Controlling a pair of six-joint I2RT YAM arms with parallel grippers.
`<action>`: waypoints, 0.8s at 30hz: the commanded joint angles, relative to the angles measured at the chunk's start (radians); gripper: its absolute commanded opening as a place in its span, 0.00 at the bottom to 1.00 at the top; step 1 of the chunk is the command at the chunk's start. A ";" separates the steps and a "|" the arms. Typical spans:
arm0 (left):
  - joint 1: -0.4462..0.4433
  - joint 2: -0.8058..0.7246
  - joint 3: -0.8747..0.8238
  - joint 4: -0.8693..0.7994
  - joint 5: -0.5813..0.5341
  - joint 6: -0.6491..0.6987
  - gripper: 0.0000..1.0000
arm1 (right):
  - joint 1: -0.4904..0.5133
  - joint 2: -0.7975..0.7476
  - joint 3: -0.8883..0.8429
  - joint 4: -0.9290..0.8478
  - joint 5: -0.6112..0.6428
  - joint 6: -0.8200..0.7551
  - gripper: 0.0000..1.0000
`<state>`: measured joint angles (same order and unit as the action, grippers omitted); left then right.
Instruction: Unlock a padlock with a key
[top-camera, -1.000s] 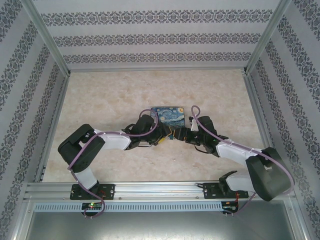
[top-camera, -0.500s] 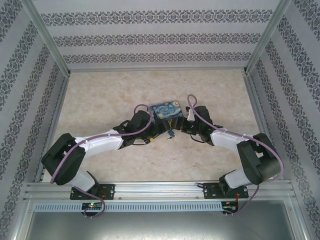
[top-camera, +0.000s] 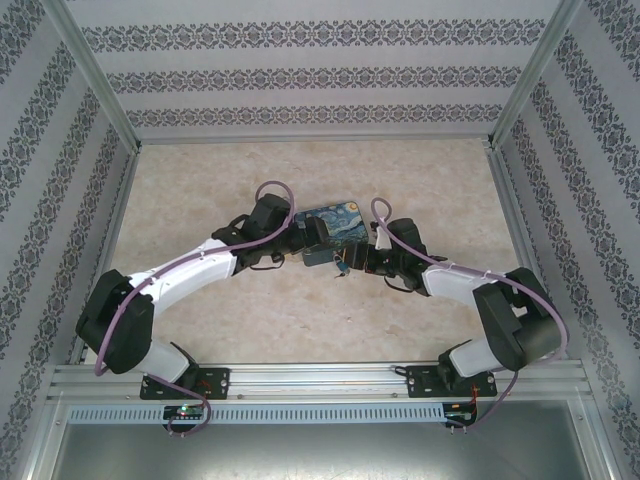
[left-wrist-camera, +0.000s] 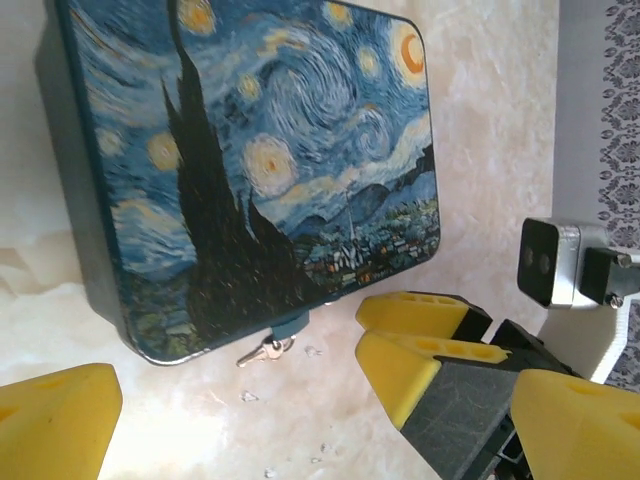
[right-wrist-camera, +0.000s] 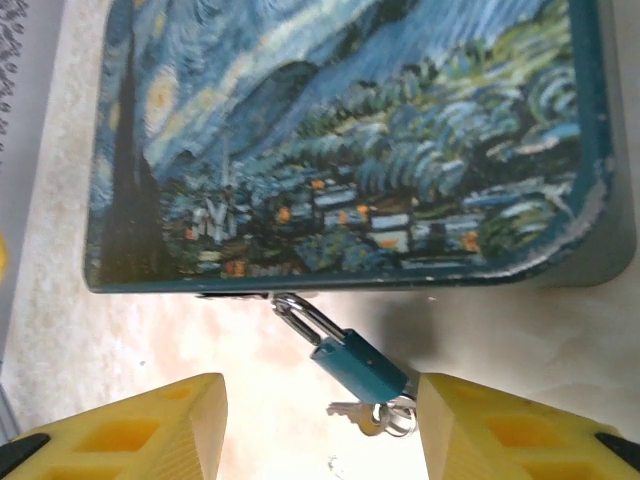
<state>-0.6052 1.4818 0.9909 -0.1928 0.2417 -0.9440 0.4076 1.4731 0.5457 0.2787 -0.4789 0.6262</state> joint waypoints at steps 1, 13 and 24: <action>0.020 0.003 0.029 -0.083 -0.003 0.051 1.00 | -0.005 0.046 0.008 0.009 0.007 -0.050 0.53; 0.030 0.048 0.035 -0.062 0.021 0.044 1.00 | 0.025 0.128 0.031 0.061 -0.038 -0.055 0.48; 0.034 0.064 0.035 -0.046 0.038 0.043 1.00 | 0.037 0.182 0.055 0.079 -0.054 -0.050 0.37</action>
<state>-0.5850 1.5433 0.9958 -0.2329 0.2676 -0.9222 0.4301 1.6405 0.5808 0.3374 -0.5140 0.5949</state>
